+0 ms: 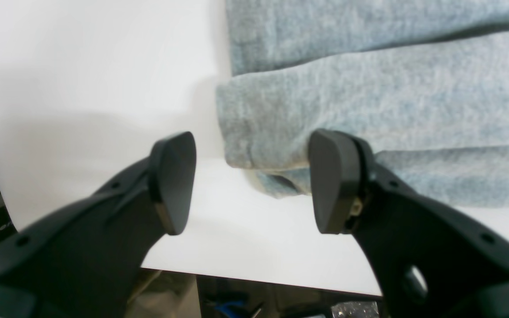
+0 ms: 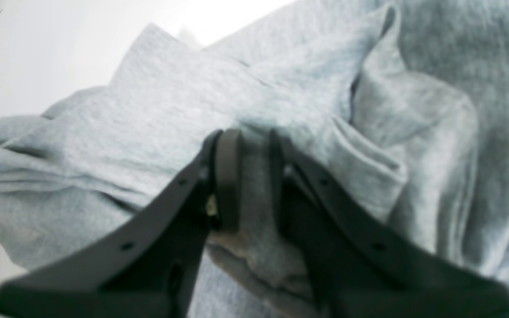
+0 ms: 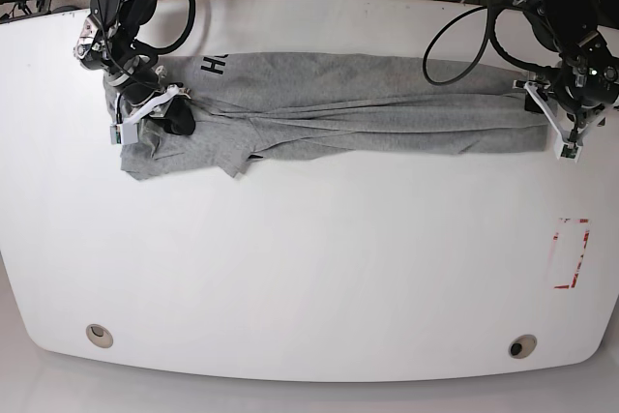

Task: Fold the T-shirt properly
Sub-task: 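Hold with the right gripper and adjust the left gripper's grip on the folded edge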

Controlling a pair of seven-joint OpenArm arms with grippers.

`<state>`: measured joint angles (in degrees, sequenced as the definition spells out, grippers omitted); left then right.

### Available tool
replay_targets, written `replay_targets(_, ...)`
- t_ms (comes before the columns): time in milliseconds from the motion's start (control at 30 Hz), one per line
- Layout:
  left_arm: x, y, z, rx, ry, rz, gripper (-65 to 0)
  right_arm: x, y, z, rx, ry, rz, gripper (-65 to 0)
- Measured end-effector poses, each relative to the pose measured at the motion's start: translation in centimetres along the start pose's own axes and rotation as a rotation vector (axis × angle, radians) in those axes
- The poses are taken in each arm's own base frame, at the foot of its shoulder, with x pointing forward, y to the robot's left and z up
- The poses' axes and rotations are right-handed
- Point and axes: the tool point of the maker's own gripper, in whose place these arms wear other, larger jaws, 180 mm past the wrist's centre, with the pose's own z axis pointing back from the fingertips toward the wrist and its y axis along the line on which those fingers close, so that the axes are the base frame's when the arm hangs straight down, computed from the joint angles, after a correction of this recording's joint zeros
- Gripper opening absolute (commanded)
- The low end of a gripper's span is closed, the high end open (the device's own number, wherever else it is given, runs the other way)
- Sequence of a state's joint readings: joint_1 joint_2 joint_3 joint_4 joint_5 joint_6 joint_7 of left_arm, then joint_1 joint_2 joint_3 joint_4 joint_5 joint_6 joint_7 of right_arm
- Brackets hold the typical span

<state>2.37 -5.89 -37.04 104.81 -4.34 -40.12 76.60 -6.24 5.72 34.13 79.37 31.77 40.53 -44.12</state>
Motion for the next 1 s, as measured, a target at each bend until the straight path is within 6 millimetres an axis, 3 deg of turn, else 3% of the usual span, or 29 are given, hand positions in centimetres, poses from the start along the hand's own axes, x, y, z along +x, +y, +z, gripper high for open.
replay_targets(167, 0.1, 0.3, 0.5, -0.059, -0.078, 0.093, -17.1, 0.0, 0.0, 0.0, 0.001, 0.000, 0.001, -53.4)
replay_targets(300, 0.1, 0.0, 0.3, -0.118, -0.094, 0.124, -16.4, 0.0, 0.0, 0.0, 0.001, 0.001, 0.002, -53.4)
replay_targets(533, 2.4, 0.5, 1.1, -0.214, -0.212, 0.127, -14.6, -0.1, 0.0, 0.0, 0.002, 0.011, 0.002, -53.4)
replay_targets(667, 1.9, 1.1, 0.3, -0.301, -0.231, 0.205, -14.4, -0.1, 0.1, 0.0, 0.003, 0.013, 0.002, -53.4)
replay_targets(833, -0.6, 2.7, -1.6, -0.331, -0.155, 0.307, -14.4, -0.2, 0.1, 0.0, 0.003, 0.015, 0.004, -53.4)
replay_targets(1000, -0.1, 2.5, -2.9, -0.393, -0.184, 0.371, -14.4, -0.2, 0.1, 0.0, 0.004, 0.015, 0.003, -53.4)
